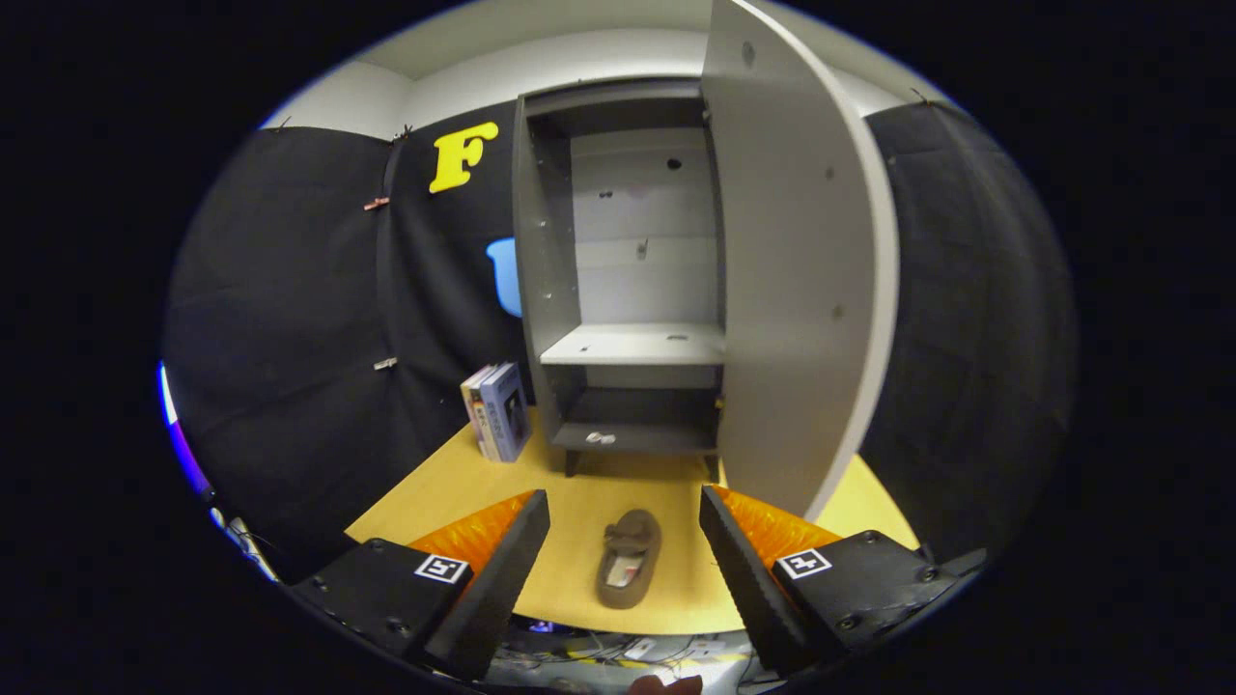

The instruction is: Open the shoe cabinet door, grab the shoes and put them into the shoe cabinet, then close the shoe cabinet door.

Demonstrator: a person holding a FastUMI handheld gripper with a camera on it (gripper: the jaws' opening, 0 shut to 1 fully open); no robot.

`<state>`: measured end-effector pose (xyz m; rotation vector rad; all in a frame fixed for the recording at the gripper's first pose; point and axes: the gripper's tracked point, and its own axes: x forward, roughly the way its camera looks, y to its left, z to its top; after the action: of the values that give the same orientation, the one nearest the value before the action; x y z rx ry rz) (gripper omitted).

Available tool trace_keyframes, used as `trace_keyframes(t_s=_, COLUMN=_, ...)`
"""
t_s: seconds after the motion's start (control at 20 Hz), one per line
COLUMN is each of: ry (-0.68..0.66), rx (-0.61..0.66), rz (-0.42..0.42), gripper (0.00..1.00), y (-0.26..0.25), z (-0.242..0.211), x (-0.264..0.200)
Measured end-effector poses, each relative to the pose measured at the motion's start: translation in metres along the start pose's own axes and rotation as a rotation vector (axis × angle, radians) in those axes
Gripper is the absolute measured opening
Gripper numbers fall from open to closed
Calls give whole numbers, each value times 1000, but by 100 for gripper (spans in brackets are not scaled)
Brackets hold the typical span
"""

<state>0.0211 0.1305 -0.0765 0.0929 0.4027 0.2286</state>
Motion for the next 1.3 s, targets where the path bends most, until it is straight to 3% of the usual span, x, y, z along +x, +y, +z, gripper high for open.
trace_keyframes(t_s=0.25, ry=168, rx=22, rz=20, gripper=100, y=15, z=-45, x=11)
trace_keyframes(t_s=0.6, ry=320, rx=-28, rz=8, gripper=99, y=11, z=-94, x=32)
trace_keyframes(t_s=0.95, ry=416, rx=39, rz=-19, gripper=99, y=12, z=-133, x=60)
trace_keyframes(t_s=1.2, ry=420, rx=31, rz=-132, gripper=70, y=-19, z=-166, x=125)
trace_keyframes(t_s=1.3, ry=422, rx=38, rz=-161, gripper=69, y=-25, z=-176, x=145)
